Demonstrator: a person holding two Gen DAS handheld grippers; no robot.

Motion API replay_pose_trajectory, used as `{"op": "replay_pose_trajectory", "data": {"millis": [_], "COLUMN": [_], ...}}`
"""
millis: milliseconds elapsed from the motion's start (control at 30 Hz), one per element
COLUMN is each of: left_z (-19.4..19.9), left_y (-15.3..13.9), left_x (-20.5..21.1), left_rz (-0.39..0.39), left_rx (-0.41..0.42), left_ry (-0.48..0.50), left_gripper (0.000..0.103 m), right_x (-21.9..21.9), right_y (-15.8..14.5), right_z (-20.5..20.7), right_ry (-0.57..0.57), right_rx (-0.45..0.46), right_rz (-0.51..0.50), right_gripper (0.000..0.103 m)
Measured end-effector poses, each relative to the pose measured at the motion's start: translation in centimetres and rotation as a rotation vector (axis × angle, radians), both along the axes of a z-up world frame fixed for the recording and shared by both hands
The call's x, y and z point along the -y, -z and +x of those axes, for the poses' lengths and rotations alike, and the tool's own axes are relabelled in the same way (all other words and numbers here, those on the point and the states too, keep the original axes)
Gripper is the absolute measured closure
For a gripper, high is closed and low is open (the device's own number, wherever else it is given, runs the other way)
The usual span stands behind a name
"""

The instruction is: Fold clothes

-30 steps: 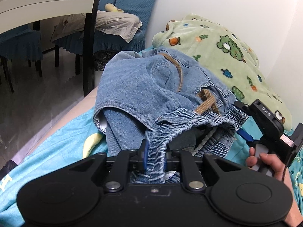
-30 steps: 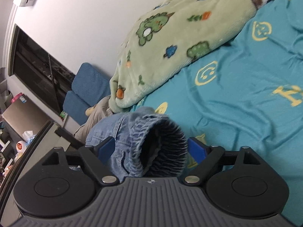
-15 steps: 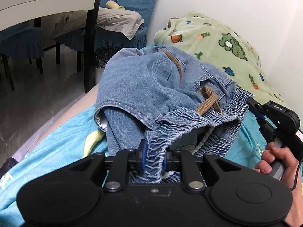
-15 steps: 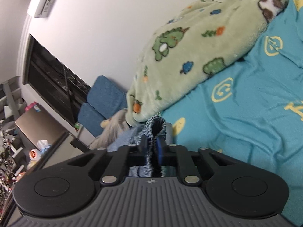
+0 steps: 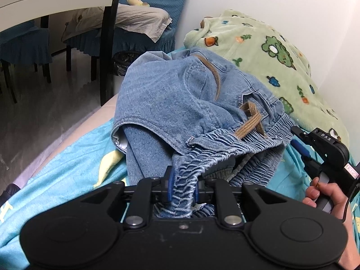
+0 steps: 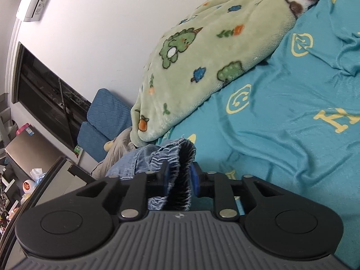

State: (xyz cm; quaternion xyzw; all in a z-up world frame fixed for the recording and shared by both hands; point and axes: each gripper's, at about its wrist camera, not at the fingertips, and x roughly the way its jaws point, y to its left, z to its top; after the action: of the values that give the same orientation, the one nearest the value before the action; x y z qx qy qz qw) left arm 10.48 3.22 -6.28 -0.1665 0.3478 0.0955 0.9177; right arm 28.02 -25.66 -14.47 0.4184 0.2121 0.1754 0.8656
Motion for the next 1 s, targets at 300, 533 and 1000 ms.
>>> {"op": "replay_pose_trajectory", "data": {"millis": [300,533,1000], "left_z": [0.1,0.0,-0.2], "left_y": [0.1,0.2,0.5], "left_x": [0.0,-0.1,0.6], "left_rz": [0.001,0.001,0.018], "left_rx": [-0.009,-0.012,-0.011], "left_ry": [-0.004,-0.004,0.033], "left_gripper": [0.089,0.089,0.07], "right_x": [0.5,-2.3,-3.1], "right_y": [1.2,1.0,-2.8], "right_z": [0.2,1.7,0.9], "right_ry": [0.007,-0.12,-0.078], "right_rx": [-0.043,-0.065,0.06], "right_rz": [0.096,0.03,-0.124], "right_gripper": [0.022,0.022,0.087]}}
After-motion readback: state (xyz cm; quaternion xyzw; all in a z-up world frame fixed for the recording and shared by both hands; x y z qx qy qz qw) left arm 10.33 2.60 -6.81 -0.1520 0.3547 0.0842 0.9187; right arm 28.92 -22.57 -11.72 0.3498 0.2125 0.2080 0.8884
